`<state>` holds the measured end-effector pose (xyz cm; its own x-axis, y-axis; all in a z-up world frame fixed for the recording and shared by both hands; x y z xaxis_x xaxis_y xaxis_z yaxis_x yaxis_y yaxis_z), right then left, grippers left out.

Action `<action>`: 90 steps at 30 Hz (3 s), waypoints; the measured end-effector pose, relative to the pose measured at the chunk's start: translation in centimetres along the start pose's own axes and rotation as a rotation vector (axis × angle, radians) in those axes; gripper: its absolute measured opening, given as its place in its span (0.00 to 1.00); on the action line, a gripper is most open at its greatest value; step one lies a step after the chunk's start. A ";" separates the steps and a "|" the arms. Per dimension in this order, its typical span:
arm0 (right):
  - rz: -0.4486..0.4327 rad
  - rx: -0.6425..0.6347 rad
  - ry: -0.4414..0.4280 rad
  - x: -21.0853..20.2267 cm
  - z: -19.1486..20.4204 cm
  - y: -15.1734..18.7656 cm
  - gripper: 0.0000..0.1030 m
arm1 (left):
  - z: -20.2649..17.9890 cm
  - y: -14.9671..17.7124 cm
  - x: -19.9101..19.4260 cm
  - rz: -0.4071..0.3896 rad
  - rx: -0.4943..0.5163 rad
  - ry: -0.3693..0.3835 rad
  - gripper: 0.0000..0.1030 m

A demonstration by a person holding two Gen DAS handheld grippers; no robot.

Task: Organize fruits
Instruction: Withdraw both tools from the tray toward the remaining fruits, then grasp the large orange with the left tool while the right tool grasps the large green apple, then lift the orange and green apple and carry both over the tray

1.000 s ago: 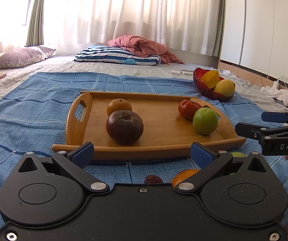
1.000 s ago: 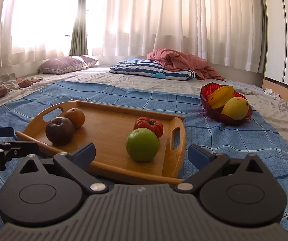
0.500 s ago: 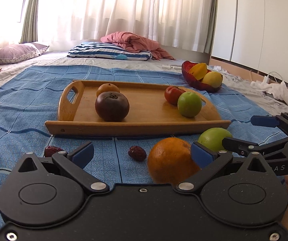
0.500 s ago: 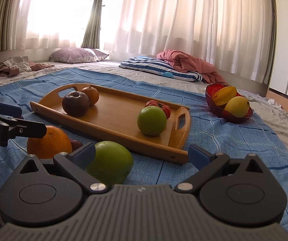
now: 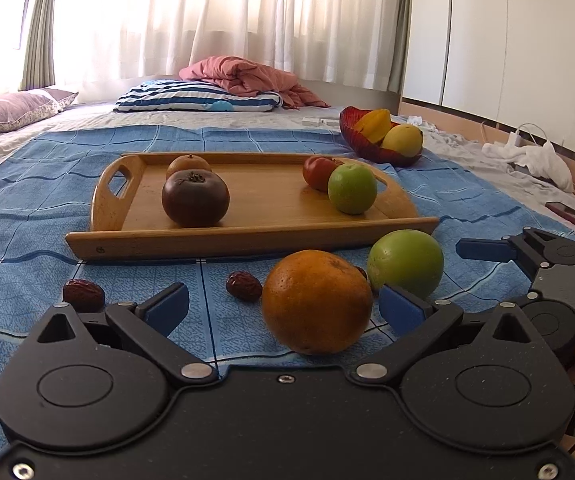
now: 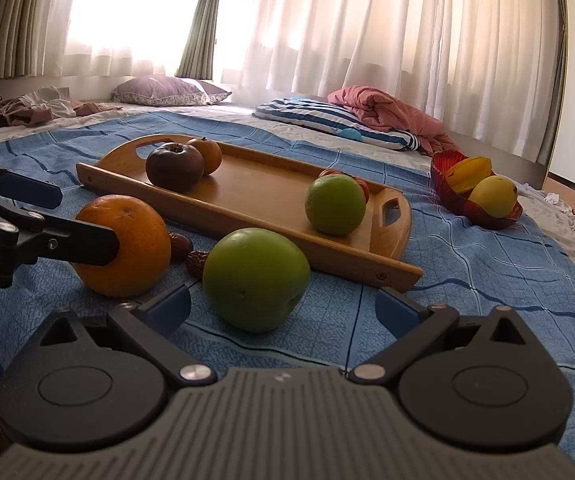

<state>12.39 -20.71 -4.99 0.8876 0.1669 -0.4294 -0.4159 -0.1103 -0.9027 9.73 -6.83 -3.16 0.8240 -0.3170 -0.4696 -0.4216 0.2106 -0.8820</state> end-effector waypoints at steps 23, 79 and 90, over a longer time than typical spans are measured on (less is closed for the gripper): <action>0.010 0.009 -0.019 0.7 0.4 0.3 1.00 | -2.3 0.0 1.3 0.022 0.028 0.056 0.74; -0.029 0.251 -0.073 0.7 -0.6 -5.9 0.59 | 5.5 -6.7 0.5 -0.047 -0.066 -0.035 0.61; -0.020 0.320 -0.016 4.0 -3.2 -12.0 0.58 | 9.1 -13.3 2.9 -0.093 -0.072 -0.074 0.61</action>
<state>21.55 -21.88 4.23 0.8940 0.1814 -0.4096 -0.4419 0.2069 -0.8729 21.16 -2.12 7.57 0.8853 -0.2626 -0.3838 -0.3660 0.1158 -0.9234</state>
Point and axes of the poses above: each gripper's, at about its wrist camera, not at the fingertips, and x roughly the way its jaws point, z to its left, y to its underside, the point moved 10 cm from there along x, roughly the way its jaws point, and after that the axes turned 8 degrees about x, right-handed, at the moved point
